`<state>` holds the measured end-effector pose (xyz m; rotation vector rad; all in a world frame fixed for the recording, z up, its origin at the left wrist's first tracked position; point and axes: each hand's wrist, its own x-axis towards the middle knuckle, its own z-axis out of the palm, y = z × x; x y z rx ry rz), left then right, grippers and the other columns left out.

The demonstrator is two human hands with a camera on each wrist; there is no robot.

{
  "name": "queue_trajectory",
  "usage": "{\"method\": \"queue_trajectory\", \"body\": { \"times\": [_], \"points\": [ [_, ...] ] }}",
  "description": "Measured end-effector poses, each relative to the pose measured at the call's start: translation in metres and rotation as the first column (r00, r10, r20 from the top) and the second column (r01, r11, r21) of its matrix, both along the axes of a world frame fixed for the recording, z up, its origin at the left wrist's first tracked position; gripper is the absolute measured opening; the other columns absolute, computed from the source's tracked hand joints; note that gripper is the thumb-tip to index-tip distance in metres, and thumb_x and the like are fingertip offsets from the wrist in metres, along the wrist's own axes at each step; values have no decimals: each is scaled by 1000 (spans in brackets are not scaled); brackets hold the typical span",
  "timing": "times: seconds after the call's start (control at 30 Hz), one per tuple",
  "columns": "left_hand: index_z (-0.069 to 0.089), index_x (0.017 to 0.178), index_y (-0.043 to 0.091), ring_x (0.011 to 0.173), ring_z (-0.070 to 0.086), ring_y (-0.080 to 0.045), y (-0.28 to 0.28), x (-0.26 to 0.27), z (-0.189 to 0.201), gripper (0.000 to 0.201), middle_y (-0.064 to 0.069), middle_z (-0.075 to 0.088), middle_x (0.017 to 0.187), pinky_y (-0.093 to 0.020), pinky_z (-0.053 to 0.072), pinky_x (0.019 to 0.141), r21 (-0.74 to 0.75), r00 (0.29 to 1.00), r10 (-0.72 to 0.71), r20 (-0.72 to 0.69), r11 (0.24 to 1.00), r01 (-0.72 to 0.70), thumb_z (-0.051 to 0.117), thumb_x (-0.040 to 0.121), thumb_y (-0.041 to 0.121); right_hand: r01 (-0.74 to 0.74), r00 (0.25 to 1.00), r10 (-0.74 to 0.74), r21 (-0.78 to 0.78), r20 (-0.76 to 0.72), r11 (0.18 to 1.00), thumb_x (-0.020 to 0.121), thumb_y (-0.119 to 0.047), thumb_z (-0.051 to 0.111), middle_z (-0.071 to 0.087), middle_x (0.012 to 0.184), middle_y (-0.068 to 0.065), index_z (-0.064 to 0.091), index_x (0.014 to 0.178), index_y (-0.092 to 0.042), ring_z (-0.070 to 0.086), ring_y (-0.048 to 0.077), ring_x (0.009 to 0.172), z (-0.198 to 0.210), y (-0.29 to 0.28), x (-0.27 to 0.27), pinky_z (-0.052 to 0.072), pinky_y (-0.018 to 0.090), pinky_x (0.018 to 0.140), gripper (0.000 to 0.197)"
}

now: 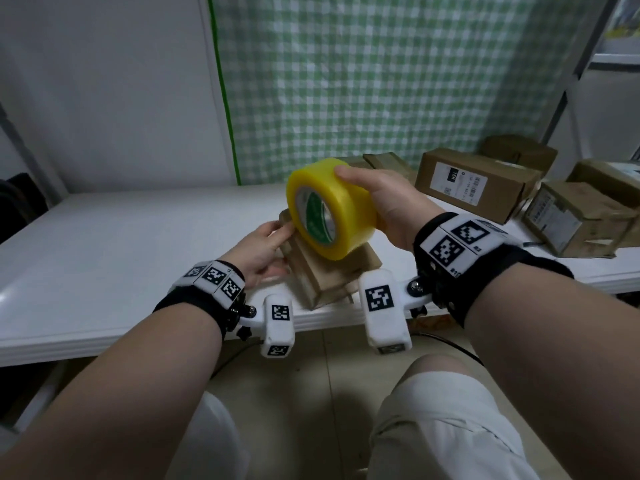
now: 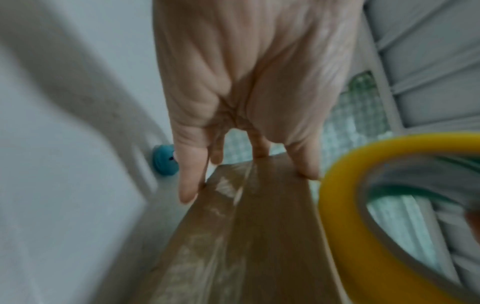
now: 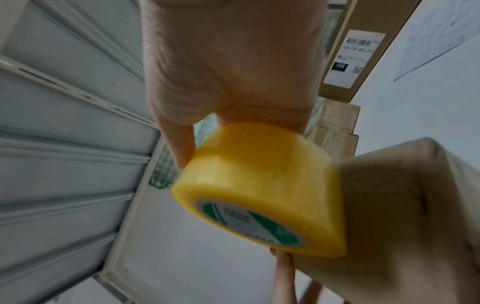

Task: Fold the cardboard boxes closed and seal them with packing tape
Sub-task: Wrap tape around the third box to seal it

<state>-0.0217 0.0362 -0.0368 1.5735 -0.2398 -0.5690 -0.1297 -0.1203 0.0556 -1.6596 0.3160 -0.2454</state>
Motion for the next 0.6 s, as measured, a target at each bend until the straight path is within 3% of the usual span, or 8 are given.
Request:
{"method": "queue_trajectory", "body": {
  "times": [0.1,0.2,0.27,0.33,0.4,0.43,0.47,0.6],
  "points": [
    [33,142,28,100,52,-10,2,7,2,59,3,48,126,-24,44,71,76,953,37,299,995,-63,59,90,15,3,1000,-3,-31,9,1000,75,-55,69,63,121,9,55,128,-9,61,27,108,-3,10,14,46,48,100,72],
    [30,138,27,109,53,-15,0,5,5,80,0,53,121,-31,50,84,94,935,-96,341,993,68,68,73,0,12,1000,-13,-65,-9,998,88,-53,56,60,121,7,51,130,-8,58,26,110,-5,17,25,44,47,102,62],
    [31,138,23,119,48,-21,1,5,0,94,-5,49,126,-41,46,99,224,907,-166,387,971,82,80,57,22,14,1000,-16,-73,-17,997,92,-52,51,60,117,7,51,130,-8,58,27,110,-8,17,33,44,47,102,59],
    [24,144,26,135,31,-22,4,7,-5,116,-4,30,146,-44,33,111,379,891,-248,381,921,94,85,47,47,10,999,-13,-83,-30,997,92,-55,49,60,123,9,49,133,-7,58,28,112,-11,18,39,43,47,103,63],
    [13,149,27,143,16,-21,6,7,-7,124,1,11,155,-37,19,116,486,861,-344,375,864,134,85,51,54,13,999,-18,-98,-46,995,91,-58,46,57,129,10,46,137,-7,56,28,115,-15,17,46,42,47,104,68],
    [11,150,24,143,14,-20,7,6,-7,122,0,10,155,-30,16,114,531,830,-385,403,837,130,84,57,52,20,998,-25,-102,-49,995,91,-59,45,57,129,10,46,137,-8,55,27,116,-17,16,49,41,46,104,69],
    [12,151,21,142,17,-20,7,5,-6,117,-1,14,153,-26,16,111,574,788,-421,449,812,107,82,62,51,26,998,-31,-103,-49,994,91,-60,44,57,129,9,46,138,-9,55,27,115,-19,15,52,41,46,105,70],
    [24,147,21,127,41,-19,8,4,-2,108,-1,37,144,-29,35,104,693,637,-520,568,721,-30,70,62,69,36,998,-41,-83,-55,996,89,-63,44,58,127,10,45,138,-9,58,27,112,-22,14,56,43,46,103,73]
  ]
}}
